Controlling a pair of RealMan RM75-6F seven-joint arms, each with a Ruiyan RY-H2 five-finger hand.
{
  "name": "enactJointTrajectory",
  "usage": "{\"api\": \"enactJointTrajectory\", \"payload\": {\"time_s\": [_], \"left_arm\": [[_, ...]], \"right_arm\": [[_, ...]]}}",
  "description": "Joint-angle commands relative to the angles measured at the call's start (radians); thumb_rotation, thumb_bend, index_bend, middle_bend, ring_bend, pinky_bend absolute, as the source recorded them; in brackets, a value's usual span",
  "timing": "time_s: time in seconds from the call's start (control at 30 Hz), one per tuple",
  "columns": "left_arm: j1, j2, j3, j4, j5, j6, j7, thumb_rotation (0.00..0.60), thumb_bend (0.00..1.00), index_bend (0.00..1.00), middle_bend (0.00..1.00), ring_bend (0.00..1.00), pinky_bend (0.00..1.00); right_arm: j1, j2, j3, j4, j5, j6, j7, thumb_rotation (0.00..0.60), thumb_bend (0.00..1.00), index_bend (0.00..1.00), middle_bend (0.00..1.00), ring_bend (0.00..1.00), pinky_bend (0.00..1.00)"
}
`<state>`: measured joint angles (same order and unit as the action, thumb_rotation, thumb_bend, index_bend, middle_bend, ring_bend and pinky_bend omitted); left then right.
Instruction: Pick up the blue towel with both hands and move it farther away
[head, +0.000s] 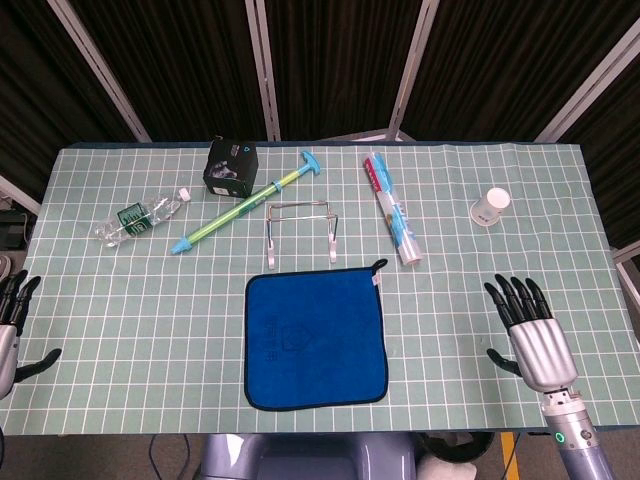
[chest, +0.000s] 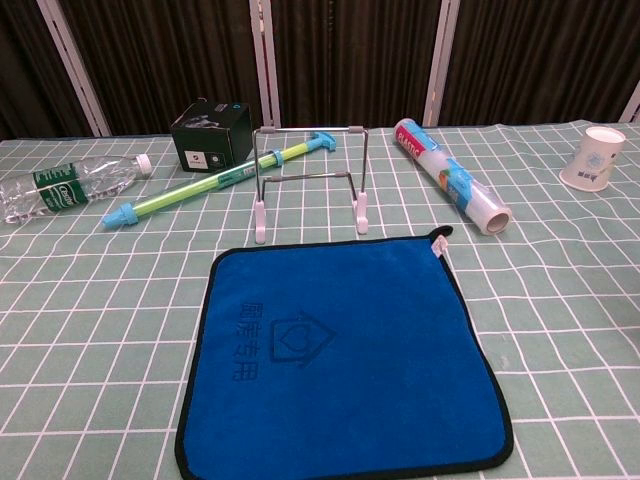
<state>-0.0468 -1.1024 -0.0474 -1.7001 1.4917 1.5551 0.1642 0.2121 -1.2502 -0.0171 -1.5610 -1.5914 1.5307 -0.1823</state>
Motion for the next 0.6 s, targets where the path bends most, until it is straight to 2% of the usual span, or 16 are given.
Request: {"api": "enactJointTrajectory", "payload": {"time_s": [0.03,0.2,0.3,0.43,0.6], "left_arm": [[0.000,0.000,0.000,-0.001,0.001,0.000,0.000,0.600,0.00,0.00,0.00,0.00,0.00],[0.002,0.000,-0.002,0.003,-0.008,-0.001,0.003,0.600,0.00,0.00,0.00,0.00,0.00],[0.000,-0.002,-0.006,0.006,-0.012,-0.003,0.003,0.600,0.00,0.00,0.00,0.00,0.00],[-0.008,-0.006,-0.012,0.005,-0.020,-0.016,0.010,0.600,0.00,0.00,0.00,0.00,0.00],[-0.022,-0.018,-0.022,0.014,-0.042,-0.038,0.033,0.600,0.00,0.00,0.00,0.00,0.00]], "right_arm": [[-0.003,0.004,0.001,-0.002,-0.007,-0.002,0.005,0.600,0.00,0.00,0.00,0.00,0.00],[0.016,0.001,-0.010,0.005,-0.031,-0.056,0.022,0.600,0.00,0.00,0.00,0.00,0.00],[0.068,-0.015,-0.013,0.038,-0.075,-0.123,0.076,0.600,0.00,0.00,0.00,0.00,0.00],[0.175,-0.071,-0.020,0.160,-0.171,-0.225,0.166,0.600,0.00,0.00,0.00,0.00,0.00],[0.283,-0.152,-0.025,0.293,-0.239,-0.317,0.238,0.600,0.00,0.00,0.00,0.00,0.00]]}}
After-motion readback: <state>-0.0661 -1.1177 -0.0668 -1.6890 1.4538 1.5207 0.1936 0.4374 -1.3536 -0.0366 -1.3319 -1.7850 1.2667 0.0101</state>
